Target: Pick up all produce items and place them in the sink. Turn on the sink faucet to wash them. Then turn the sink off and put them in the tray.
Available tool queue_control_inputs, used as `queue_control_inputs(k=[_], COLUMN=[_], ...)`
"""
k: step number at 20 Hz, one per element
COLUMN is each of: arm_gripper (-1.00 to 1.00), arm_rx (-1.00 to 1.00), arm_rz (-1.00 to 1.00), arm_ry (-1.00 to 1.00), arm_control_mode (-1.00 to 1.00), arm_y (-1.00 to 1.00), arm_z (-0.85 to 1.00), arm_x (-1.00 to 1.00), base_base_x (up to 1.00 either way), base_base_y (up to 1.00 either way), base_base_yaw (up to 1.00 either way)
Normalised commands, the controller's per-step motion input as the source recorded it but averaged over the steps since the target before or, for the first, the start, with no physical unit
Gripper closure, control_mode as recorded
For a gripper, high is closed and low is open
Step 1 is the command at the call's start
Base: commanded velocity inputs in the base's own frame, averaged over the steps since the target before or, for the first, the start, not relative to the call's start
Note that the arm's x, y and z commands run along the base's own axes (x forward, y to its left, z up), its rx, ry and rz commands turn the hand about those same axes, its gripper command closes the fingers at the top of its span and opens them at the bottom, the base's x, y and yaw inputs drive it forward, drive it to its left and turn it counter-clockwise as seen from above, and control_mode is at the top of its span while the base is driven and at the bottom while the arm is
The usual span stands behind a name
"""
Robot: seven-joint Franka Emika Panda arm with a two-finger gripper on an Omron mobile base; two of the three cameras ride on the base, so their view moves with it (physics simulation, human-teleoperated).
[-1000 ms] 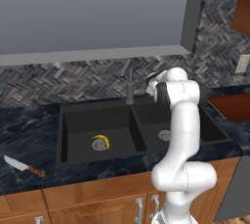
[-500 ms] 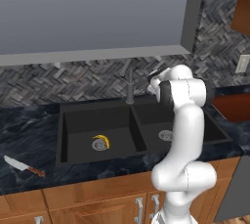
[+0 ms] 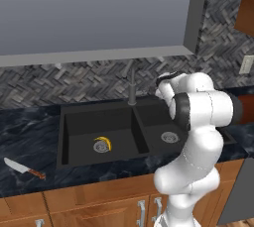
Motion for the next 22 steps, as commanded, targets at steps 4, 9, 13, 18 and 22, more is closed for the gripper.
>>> queue_control_inputs(k=[4,9,13,18,22], arm_gripper=[-1.0,-1.0,-1.0,-1.0,-1.0], arm_rx=[-0.04,0.0,-0.01,-0.02,-0.03], arm_rz=[0.03,0.07,0.04,0.04,0.07], arm_ry=[0.0,0.15,0.29,0.43,0.34], arm_control_mode=[-1.0,-1.0,-1.0,-1.0,-1.0], arm_y=[0.54,0.63,0.61,0.56,0.48], arm_z=[0.66,1.0,1.0,0.85,0.42], arm_x=[-0.52,-0.02,-0.02,-0.08,-0.3], base_base_x=[0.0,0.0,0.0,0.0,0.0], base_base_y=[0.0,0.0,0.0,0.0,0.0], base_base_yaw=[0.0,0.0,0.0,0.0,0.0])
